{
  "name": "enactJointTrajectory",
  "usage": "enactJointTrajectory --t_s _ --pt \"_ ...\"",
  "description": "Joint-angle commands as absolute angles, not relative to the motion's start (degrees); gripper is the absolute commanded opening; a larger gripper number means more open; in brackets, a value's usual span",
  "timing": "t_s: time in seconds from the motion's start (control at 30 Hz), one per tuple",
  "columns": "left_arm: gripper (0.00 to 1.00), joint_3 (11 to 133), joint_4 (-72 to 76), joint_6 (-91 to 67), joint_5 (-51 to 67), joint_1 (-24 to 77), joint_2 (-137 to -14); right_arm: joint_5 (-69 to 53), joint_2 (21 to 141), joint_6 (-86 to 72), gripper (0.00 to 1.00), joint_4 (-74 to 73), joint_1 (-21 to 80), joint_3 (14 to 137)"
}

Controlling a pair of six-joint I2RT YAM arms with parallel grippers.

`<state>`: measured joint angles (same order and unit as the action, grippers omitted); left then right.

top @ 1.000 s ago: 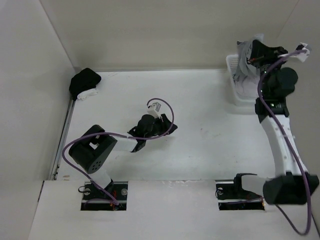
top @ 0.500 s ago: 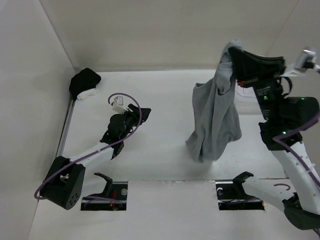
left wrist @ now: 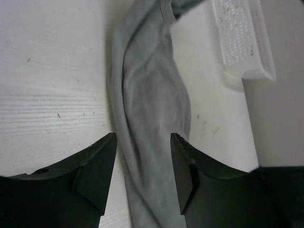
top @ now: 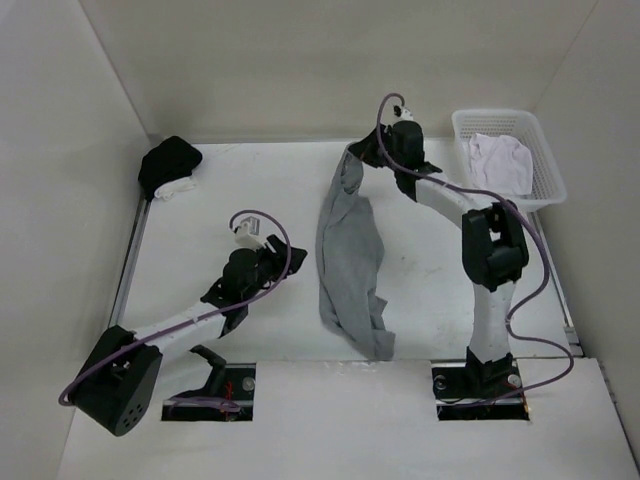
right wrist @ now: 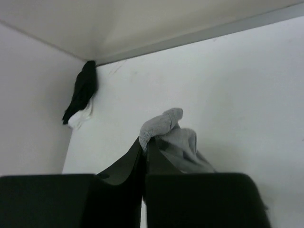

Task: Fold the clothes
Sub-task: Move the tank top to the center of the board, then flatten the tank top out

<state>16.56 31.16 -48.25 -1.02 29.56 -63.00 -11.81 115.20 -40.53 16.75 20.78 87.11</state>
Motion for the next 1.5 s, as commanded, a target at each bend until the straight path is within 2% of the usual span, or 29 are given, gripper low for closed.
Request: enactJointTrajectory --t_s 0.0,0.07,0.13,0.17,0.23,0.3,0.37,0.43,0.47,0.53,0.6,0.7,0.83,1.07,1.3,1.4,1.47 --pt "0.47 15.3 28.9 -45.3 -6.4 32.6 -61.8 -8.2 113.2 -40.0 0.04 14.3 19.5 105.2" --pt "0.48 16.2 27.4 -44.0 -7.7 33.6 -63.2 -6.3 113.6 -39.4 0.17 11.6 19.3 107.8" --pt "0.48 17.7 26.1 -42.8 -8.3 34.4 -65.6 -1.9 110.6 -38.5 0.43 11.2 19.4 103.2" --pt "0.48 18.3 25.6 -42.7 -8.9 34.6 -67.2 -0.3 108.4 -37.5 0.49 10.7 19.5 99.4" --pt "0.48 18.9 24.5 -42.8 -9.3 34.8 -69.9 1.8 102.3 -34.6 0.51 10.5 20.3 88.3" --pt "0.46 18.7 24.6 -43.0 -8.8 34.9 -71.7 2.5 96.7 -33.8 0.45 11.2 22.7 77.7" --pt "0.44 18.3 25.4 -43.3 -8.4 35.5 -73.6 3.0 89.8 -34.1 0.3 11.8 26.8 64.7" --pt "0.42 18.2 27.3 -43.6 -6.3 36.2 -75.8 5.1 82.9 -35.2 0.05 12.3 31.7 54.0" --pt "0.42 18.2 27.9 -43.9 -5.0 36.6 -76.3 6.5 79.3 -35.8 0.02 12.6 34.4 49.4" --pt "0.43 17.8 30.5 -44.6 -1.2 37.8 -76.7 9.0 71.1 -36.2 0.04 11.9 41.8 40.1" --pt "0.46 17.1 32.2 -45.0 0.6 38.6 -76.6 10.1 65.3 -37.9 0.13 10.6 47.3 34.7" --pt "0.49 16.3 34.0 -45.5 2.7 39.6 -76.2 12.4 56.5 -44.0 0.31 5.2 55.7 28.3" --pt "0.49 16.5 34.5 -45.7 2.6 41.1 -79.0 15.9 50.5 -49.5 0.4 -1.7 63.0 23.5" --pt "0.43 17.7 36.7 -46.7 2.0 41.9 -83.6 14.5 59.4 -48.1 0.42 -1.4 66.7 27.0" --pt "0.35 17.8 39.0 -47.6 1.4 42.3 -85.7 13.1 65.4 -47.6 0.42 4.0 65.4 27.1" --pt "0.31 17.8 39.1 -47.8 1.3 42.2 -86.0 12.1 69.6 -47.2 0.38 6.9 64.3 27.9" --pt "0.27 17.8 39.1 -47.8 1.3 42.1 -85.8 11.6 72.0 -46.9 0.29 8.9 64.3 28.6"
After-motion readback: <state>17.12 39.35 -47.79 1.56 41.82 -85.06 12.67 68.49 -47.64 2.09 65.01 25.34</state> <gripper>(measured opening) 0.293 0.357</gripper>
